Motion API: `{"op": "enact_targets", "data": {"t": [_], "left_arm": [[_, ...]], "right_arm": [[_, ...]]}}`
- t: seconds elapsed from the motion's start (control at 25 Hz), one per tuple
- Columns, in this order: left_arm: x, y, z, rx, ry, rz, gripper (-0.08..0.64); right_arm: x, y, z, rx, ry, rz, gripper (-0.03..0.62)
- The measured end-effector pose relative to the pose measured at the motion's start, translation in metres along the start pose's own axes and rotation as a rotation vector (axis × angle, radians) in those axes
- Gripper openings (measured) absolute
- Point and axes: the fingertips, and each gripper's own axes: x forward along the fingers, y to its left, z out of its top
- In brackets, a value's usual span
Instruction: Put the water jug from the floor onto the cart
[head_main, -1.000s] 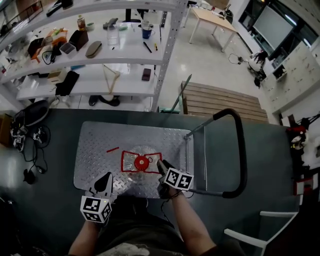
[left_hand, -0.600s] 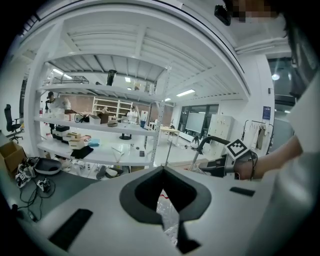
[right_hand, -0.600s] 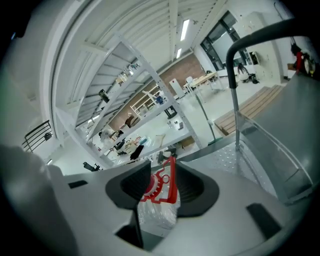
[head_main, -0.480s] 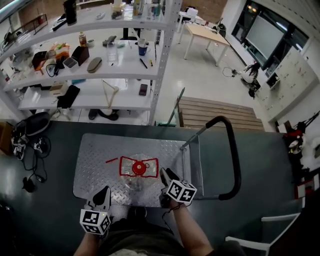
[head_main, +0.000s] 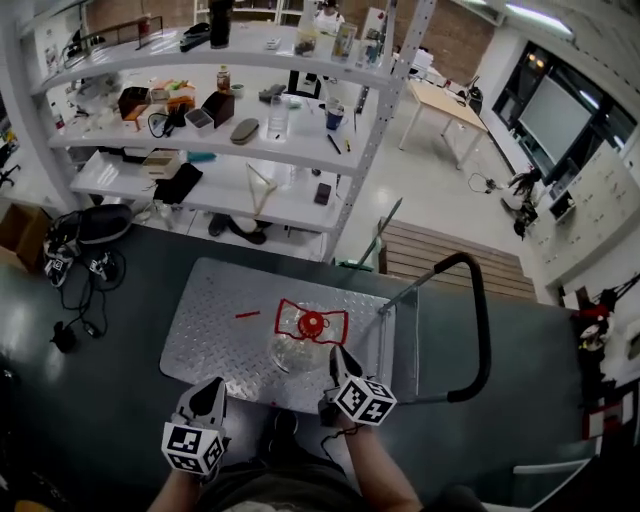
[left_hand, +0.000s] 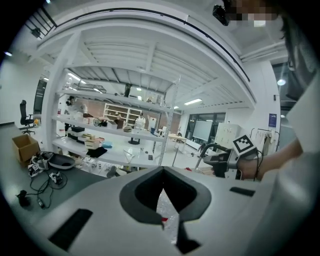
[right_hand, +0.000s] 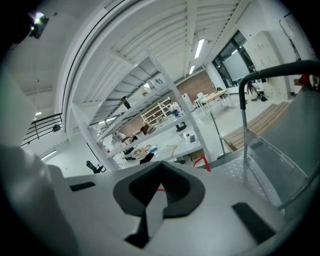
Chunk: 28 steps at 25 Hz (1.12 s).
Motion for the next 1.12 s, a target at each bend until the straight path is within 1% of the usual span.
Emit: {"op": "enact_targets", "data": {"t": [0.12,0.24,0.44,0.56,0.68,0.8,0.92,1.04,1.12], "left_arm": [[-0.042,0.011,-0.015,-0.011,-0.001,0.040,0.005],[-0.076,0.016,-0.026,-0.028,-0.021,0.060,0.005],[-0.109,0.009,-0.026,-0.005,-0.058,0.043,0.005],[-0.124,0.000,-0.023,-0.016,-0.075,0.033,0.005],[-0.139,-0.009,-0.023,-0.015,-0.089,0.046,0.005],[-0.154,-0.017,-0.028,-0.021,-0.101,0.087,0.005],[-0.168,-0.026,-0.032,-0.038,-0.116,0.144,0.005],[-0.180,-0.046,-0.033,-0.040,-0.136,0.188,0.005],[-0.186,-0.065,-0.033,-0.047,-0.154,0.214,0.005]], "right_arm": [[-0.020,0.036,-0.020,-0.017,0.011,0.048,-0.008],[-0.046,0.064,-0.038,-0.054,0.025,0.086,-0.009],[-0.091,0.093,-0.053,-0.112,0.029,0.124,-0.009],[-0.110,0.106,-0.055,-0.130,0.034,0.142,-0.009],[-0.121,0.113,-0.055,-0.139,0.041,0.166,-0.009],[-0.128,0.118,-0.055,-0.148,0.043,0.212,-0.009],[-0.135,0.131,-0.053,-0.162,0.035,0.288,-0.009],[-0.154,0.132,-0.051,-0.193,0.035,0.356,-0.009],[-0.170,0.125,-0.048,-0.217,0.041,0.383,-0.009]]}}
